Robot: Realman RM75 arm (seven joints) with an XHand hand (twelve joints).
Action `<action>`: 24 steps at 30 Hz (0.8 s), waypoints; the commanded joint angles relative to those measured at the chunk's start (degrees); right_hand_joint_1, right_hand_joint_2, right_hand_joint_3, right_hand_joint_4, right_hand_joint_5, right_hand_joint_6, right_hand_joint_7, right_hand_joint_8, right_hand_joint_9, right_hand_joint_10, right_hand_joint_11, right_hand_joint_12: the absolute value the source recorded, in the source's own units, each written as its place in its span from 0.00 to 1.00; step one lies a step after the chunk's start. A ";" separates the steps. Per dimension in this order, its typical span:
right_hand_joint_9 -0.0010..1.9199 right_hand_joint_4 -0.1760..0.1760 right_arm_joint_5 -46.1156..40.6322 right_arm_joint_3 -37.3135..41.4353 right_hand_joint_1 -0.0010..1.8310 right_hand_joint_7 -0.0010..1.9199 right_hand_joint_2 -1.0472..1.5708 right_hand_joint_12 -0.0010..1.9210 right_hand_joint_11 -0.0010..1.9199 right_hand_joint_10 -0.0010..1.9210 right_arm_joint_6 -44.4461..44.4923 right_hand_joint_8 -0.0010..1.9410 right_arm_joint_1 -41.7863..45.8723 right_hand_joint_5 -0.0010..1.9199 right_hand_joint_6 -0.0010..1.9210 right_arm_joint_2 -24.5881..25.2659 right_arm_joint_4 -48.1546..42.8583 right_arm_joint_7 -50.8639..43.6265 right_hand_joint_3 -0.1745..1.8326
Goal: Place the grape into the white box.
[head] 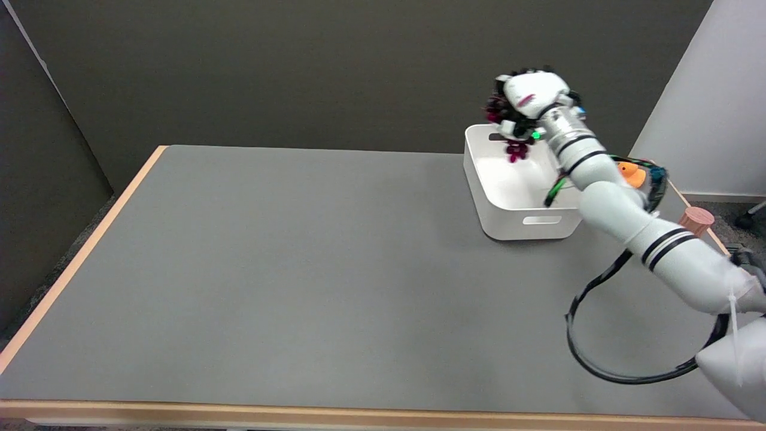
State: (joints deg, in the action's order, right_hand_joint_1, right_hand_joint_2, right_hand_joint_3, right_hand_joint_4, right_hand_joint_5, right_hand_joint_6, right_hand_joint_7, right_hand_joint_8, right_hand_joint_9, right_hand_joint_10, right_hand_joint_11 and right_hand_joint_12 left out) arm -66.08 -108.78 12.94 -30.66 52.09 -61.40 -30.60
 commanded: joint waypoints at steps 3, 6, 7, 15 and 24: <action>0.43 0.00 -6.27 2.88 0.63 0.34 0.84 1.00 0.21 0.93 -2.38 0.83 -0.42 0.31 0.82 -6.74 12.96 1.60 0.25; 0.43 0.00 -6.15 1.34 0.63 0.34 0.84 1.00 0.23 0.93 -2.03 0.84 0.18 0.31 0.82 -6.90 9.98 3.31 0.25; 0.42 0.00 -6.15 0.67 0.63 0.34 0.84 1.00 0.23 0.93 -1.87 0.84 0.20 0.31 0.82 -6.96 9.00 3.39 0.25; 0.43 0.00 -4.70 -1.54 0.63 0.34 0.84 1.00 0.24 0.92 -1.82 0.83 0.17 0.31 0.82 -7.06 5.89 4.75 0.25; 0.39 0.24 -6.61 -1.84 0.55 0.34 0.75 1.00 0.13 0.76 3.70 0.64 4.05 0.24 0.63 -6.95 5.25 19.91 0.42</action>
State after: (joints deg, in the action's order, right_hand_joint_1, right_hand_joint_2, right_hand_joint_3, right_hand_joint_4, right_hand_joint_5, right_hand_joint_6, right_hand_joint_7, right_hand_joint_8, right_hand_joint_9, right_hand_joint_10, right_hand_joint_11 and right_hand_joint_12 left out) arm -70.80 -109.19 11.40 -30.72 46.10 -54.61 -26.77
